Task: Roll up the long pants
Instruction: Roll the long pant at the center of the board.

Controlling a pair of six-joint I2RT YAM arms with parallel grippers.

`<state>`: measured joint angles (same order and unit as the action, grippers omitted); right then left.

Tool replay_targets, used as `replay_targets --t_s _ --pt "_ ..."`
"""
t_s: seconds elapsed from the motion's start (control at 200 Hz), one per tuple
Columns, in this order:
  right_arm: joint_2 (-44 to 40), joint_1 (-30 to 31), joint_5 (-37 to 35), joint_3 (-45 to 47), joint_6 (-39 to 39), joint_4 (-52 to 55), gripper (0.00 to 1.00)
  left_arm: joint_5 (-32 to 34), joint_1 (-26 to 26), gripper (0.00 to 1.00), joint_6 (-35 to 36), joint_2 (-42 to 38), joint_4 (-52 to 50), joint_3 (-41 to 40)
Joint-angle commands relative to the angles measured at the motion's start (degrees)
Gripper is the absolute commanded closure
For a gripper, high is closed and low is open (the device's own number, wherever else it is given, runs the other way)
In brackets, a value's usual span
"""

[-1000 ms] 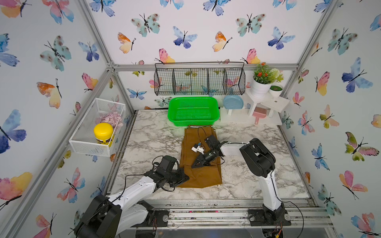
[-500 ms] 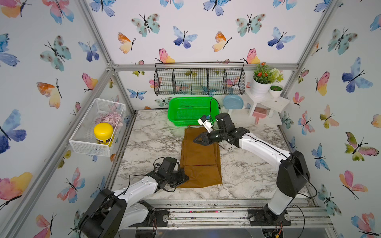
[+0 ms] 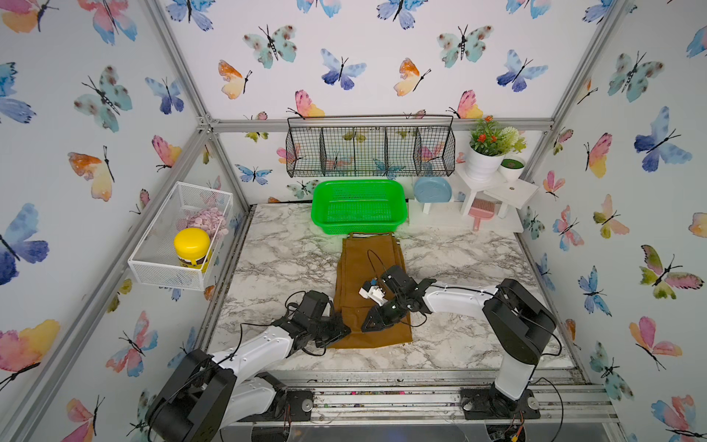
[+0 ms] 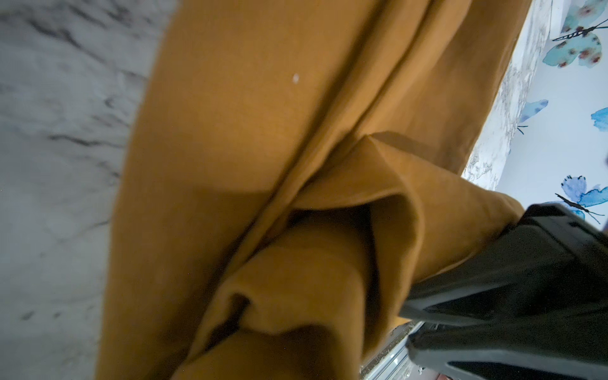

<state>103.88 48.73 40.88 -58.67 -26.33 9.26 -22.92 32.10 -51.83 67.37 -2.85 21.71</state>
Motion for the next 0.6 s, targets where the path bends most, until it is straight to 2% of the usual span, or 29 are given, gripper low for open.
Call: replay_targets --t_s 0.0,0.21,0.36,0.455,0.596 --pt "1.88 -1.16 -3.22 1.20 0.57 -2.77 0.79 4.13 -0.54 1.00 1.12 1.35 -4.13 0.42" --pt "3.80 -9.34 -0.12 10.93 -3.99 -13.17 0.81 5.30 -2.24 1.00 1.77 0.09 -7.05 0.83" --pt "2.13 -15.09 -1.21 15.66 -2.41 -13.29 0.81 2.46 -10.30 1.00 4.09 -5.04 -9.53 -1.78" --pt "2.23 -16.11 -2.63 16.24 -0.87 -11.76 0.81 -0.85 -15.27 1.00 5.33 -8.11 -9.83 -3.20" --pt "3.73 -16.12 -0.92 16.74 -2.00 -13.69 0.81 -2.65 -13.51 1.00 5.79 -8.93 -11.02 0.97"
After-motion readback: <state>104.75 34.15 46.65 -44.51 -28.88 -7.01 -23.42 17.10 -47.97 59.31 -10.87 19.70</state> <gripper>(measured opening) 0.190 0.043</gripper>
